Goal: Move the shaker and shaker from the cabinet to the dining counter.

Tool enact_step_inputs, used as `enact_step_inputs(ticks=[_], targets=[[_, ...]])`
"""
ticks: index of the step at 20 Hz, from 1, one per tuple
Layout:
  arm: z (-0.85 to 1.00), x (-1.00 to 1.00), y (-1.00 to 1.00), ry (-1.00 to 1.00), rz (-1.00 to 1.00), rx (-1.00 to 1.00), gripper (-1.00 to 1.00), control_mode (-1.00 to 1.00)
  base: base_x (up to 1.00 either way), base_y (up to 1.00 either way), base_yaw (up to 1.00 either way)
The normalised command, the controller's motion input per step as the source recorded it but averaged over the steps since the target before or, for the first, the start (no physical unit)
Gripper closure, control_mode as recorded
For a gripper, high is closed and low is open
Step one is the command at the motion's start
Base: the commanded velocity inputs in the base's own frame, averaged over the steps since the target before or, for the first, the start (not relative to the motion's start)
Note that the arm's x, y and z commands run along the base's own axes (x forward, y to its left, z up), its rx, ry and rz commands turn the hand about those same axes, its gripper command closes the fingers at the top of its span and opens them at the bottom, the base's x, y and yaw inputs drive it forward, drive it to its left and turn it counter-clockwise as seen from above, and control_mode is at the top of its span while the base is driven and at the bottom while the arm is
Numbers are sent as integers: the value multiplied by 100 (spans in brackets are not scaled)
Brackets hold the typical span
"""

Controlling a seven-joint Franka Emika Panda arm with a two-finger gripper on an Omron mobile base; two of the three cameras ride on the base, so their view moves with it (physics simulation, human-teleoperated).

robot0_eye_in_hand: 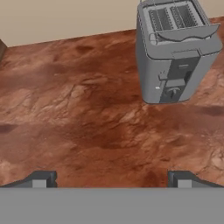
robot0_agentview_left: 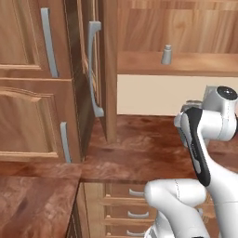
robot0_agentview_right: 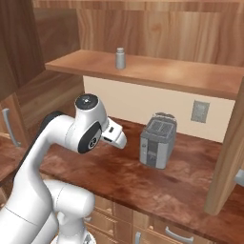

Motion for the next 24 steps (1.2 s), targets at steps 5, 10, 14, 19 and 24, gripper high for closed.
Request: enact_step_inputs(ticks=[5, 10, 14, 19, 24], targets=[[0, 0, 0, 0, 0, 0, -100, 100, 34, -7, -9], [0, 0, 0, 0, 0, 0, -100, 100, 4, -1, -1], [0, 0, 0, 0, 0, 0, -100, 100, 0, 0, 0], [0, 0, 0, 0, 0, 0, -100, 100, 0, 0, 0], [0, 0, 0, 0, 0, 0, -100, 100, 0, 0, 0]])
